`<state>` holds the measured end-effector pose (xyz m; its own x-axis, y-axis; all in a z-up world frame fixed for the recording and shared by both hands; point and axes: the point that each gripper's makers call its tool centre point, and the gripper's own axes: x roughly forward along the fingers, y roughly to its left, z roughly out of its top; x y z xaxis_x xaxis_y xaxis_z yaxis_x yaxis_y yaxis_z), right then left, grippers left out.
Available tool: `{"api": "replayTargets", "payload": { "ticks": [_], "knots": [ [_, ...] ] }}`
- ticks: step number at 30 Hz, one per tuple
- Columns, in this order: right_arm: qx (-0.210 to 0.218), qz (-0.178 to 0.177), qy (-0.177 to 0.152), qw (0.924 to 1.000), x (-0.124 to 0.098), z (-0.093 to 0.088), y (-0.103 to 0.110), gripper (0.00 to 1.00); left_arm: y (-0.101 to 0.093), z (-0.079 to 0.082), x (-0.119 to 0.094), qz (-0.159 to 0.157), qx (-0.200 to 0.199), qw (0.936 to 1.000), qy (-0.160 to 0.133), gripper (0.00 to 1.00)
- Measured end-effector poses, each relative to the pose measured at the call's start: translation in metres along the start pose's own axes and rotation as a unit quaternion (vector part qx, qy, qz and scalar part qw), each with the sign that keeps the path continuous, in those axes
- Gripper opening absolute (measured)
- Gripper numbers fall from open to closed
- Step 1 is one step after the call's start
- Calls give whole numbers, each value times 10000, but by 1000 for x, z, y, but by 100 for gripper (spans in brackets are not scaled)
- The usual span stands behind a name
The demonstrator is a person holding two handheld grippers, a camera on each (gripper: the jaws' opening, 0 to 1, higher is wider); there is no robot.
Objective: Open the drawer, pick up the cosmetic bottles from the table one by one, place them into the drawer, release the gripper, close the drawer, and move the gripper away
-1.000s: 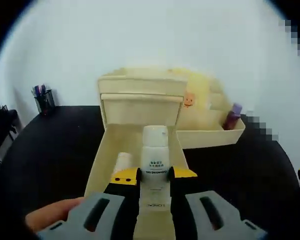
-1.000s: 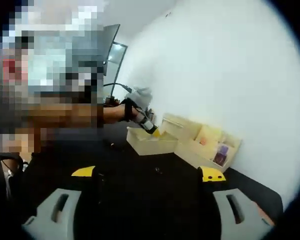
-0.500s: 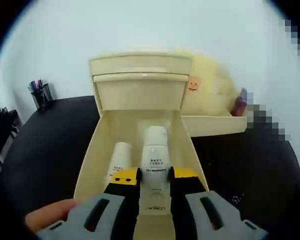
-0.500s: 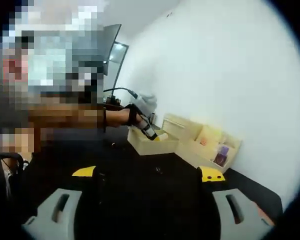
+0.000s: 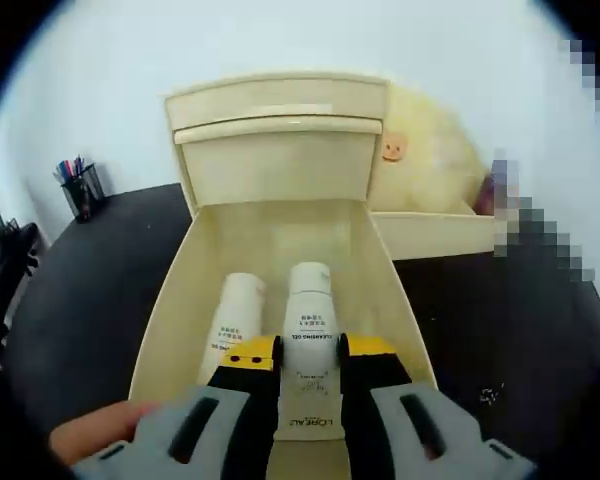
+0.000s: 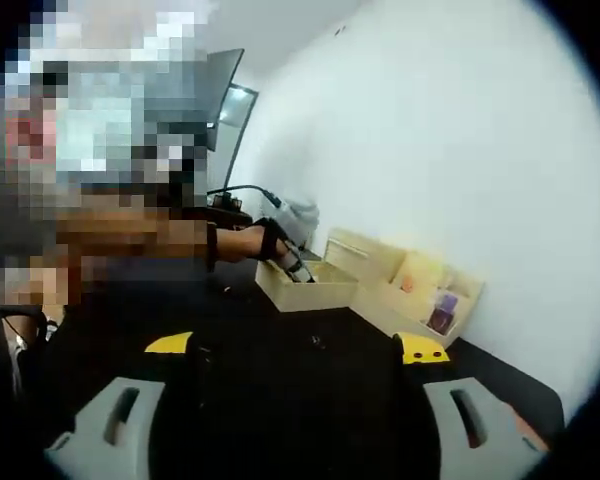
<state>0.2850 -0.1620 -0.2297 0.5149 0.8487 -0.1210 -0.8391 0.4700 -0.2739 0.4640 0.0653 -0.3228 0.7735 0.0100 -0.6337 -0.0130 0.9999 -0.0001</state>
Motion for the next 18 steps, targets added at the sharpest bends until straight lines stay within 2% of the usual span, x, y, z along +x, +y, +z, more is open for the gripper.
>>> {"api": "replayTargets", "payload": {
  "ticks": [12, 18],
  "knots": [
    [-7, -5, -1, 10000, 1, 1, 1, 73, 3, 1, 0, 69, 108, 9999, -20, 19],
    [31, -15, 46, 10000, 1, -1, 1, 73, 4, 7, -8, 33, 68, 9999, -118, 18]
  ]
}}
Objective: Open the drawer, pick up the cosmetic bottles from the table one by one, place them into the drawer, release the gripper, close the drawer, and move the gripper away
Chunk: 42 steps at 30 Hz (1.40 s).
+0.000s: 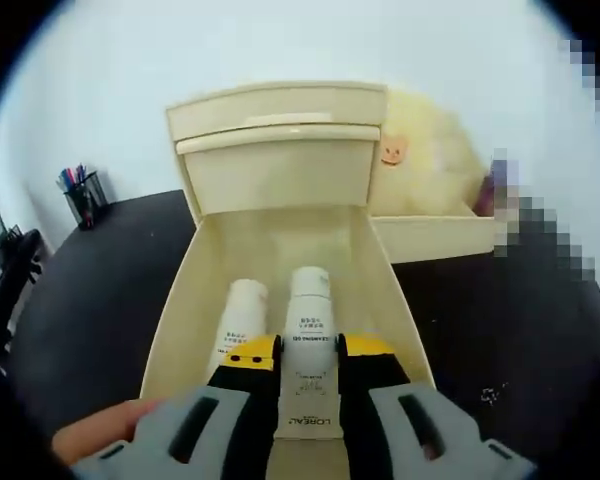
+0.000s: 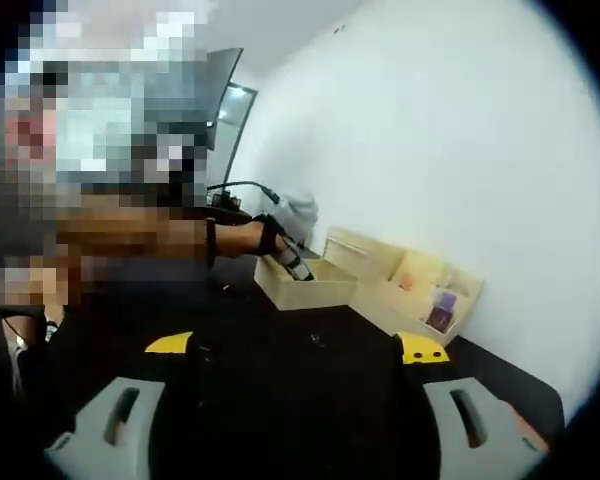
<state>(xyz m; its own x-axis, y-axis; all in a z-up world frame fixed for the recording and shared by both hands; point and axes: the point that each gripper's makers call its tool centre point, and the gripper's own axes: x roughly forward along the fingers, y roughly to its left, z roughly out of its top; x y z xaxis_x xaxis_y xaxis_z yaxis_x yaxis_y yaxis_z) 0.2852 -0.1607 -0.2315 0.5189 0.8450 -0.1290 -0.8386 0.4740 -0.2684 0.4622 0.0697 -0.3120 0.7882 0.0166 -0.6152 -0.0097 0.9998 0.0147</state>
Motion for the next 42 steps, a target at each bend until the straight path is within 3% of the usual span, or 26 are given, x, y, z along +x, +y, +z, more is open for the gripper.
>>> {"api": "replayTargets", "payload": {
  "ticks": [7, 11, 14, 19, 24, 27, 29, 30, 32, 34, 35, 38, 42],
  "knots": [
    [68, -24, -12, 10000, 0, -1, -2, 73, -1, 19, -24, -285, -109, 9989, -365, 19],
    [152, -22, 38, 9999, 3, -6, -3, 72, -2, 38, -51, -737, -237, 9928, -912, 21],
    [143, -41, 136, 9998, 5, -10, -4, 72, 2, 44, -73, -984, -192, 9887, -1116, 21],
    [190, -135, 262, 9994, 7, -18, -8, 71, 14, 44, -102, -1186, 30, 9840, -1328, 25],
    [564, -101, 335, 9978, 11, -22, -11, 71, 31, 42, -119, -1260, 152, 9816, -1428, 30],
    [573, -134, 412, 9974, 14, -19, -14, 72, 40, 42, -132, -1365, 264, 9783, -1538, 35],
    [577, -161, 443, 9972, 17, -13, -17, 72, 42, 45, -143, -1553, 461, 9706, -1778, 38],
    [598, -178, 439, 9971, 19, -10, -19, 72, 43, 44, -147, -1581, 479, 9697, -1798, 39],
    [596, -159, 472, 9970, 27, -3, -20, 73, 40, 47, -158, -1904, 587, 9585, -2040, 46],
    [466, -130, 585, 9971, 33, -1, -19, 74, 40, 42, -166, -2073, 705, 9532, -2083, 51],
    [387, -141, 645, 9971, 36, -1, -19, 75, 39, 42, -170, -2191, 751, 9476, -2203, 56],
    [237, -145, 798, 9964, 45, 0, -20, 75, 43, 36, -175, -2403, 894, 9397, -2263, 74],
    [151, -123, 842, 9963, 60, 8, -20, 78, 58, 30, -175, -2454, 1086, 9336, -2374, 83]
  ]
}}
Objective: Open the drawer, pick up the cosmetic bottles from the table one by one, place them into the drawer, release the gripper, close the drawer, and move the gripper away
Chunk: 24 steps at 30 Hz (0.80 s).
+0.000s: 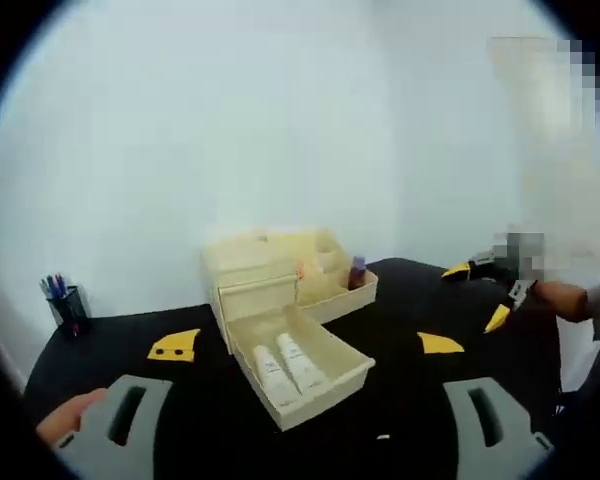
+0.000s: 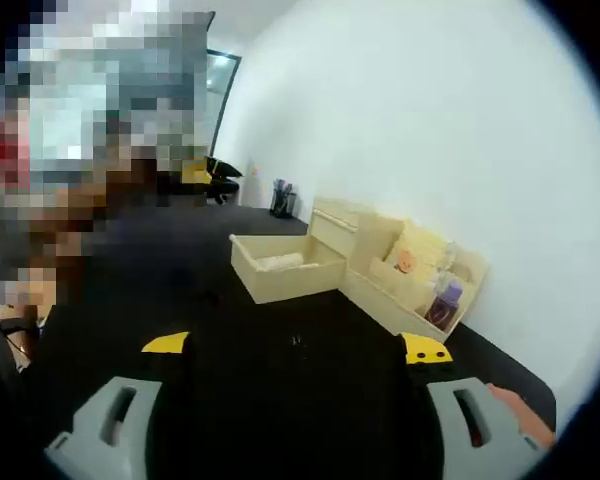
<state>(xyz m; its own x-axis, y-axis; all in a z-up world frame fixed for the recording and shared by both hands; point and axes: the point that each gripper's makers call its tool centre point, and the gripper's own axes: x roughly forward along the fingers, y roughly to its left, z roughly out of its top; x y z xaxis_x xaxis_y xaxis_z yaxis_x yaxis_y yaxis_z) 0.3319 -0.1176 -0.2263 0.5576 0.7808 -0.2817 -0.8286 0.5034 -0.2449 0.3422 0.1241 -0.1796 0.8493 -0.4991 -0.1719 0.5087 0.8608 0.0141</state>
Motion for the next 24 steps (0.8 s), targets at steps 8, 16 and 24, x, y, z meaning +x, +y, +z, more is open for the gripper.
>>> {"api": "replayTargets", "payload": {
  "ticks": [8, 16, 24],
  "knots": [
    [-81, 90, 3, 9999, 26, 20, -2, 90, 0, -8, -16, -745, 148, 9968, -252, 96],
    [-105, 126, -42, 9999, 56, 39, -11, 93, 18, -34, -16, -830, 217, 9963, -47, 96],
    [-136, 231, -43, 9996, 92, 35, -4, 93, 26, -75, -5, -1053, 347, 9934, 299, 96]
  ]
}}
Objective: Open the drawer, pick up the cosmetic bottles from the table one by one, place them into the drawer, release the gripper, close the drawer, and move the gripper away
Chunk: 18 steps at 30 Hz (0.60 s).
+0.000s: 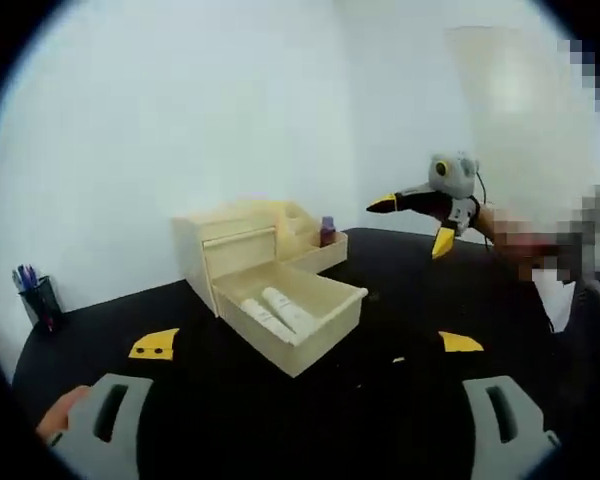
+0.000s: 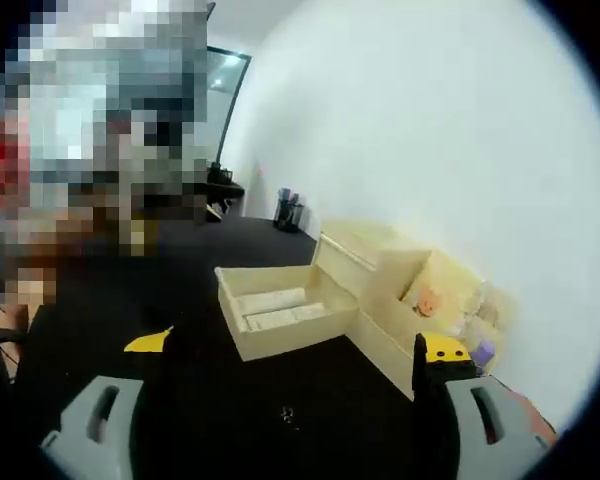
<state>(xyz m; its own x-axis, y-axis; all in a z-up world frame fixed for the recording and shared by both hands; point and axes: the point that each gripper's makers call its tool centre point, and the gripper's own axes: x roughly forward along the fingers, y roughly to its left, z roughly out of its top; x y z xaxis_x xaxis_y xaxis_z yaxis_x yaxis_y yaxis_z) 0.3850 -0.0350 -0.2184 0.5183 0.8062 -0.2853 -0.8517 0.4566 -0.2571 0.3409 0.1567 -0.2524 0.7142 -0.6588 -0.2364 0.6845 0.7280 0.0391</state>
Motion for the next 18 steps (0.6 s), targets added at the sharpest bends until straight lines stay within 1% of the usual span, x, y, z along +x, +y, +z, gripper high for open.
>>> {"api": "replayTargets", "payload": {
  "ticks": [2, 3, 4, 5, 7, 9, 10, 11, 12, 15, 18],
  "knots": [
    [21, 19, -25, 10000, 7, -5, 2, 93, 1, -6, 1, -70, -52, 10000, -46, 96],
    [25, 22, -32, 10000, 9, -6, 3, 93, 2, -9, 2, -118, -141, 9998, -72, 96],
    [36, 29, -29, 10000, 14, -10, 4, 93, 0, -13, 1, -213, -365, 9991, -67, 96],
    [42, 46, -17, 10000, 18, -13, 5, 93, 2, -15, 1, -215, -499, 9985, -71, 96],
    [87, 72, 92, 9999, 26, -22, 6, 93, 8, -15, 0, -207, -693, 9968, -345, 96],
    [136, 88, 138, 9998, 33, -29, 7, 93, 9, -19, -2, -220, -722, 9966, -326, 96],
    [161, 92, 137, 9997, 37, -32, 8, 93, 7, -19, -4, -228, -666, 9970, -306, 96],
    [176, 93, 132, 9997, 40, -34, 8, 93, 7, -18, -5, -218, -560, 9975, -380, 96],
    [187, 88, 132, 9997, 44, -36, 8, 93, 7, -17, -6, -209, -587, 9970, -461, 95],
    [145, 84, 98, 9998, 49, -37, 9, 93, 10, -20, -6, -200, -726, 9959, -491, 95],
    [7, 79, 22, 10000, 56, -35, 9, 93, 9, -24, -1, -166, -817, 9952, -516, 92]
  ]
}}
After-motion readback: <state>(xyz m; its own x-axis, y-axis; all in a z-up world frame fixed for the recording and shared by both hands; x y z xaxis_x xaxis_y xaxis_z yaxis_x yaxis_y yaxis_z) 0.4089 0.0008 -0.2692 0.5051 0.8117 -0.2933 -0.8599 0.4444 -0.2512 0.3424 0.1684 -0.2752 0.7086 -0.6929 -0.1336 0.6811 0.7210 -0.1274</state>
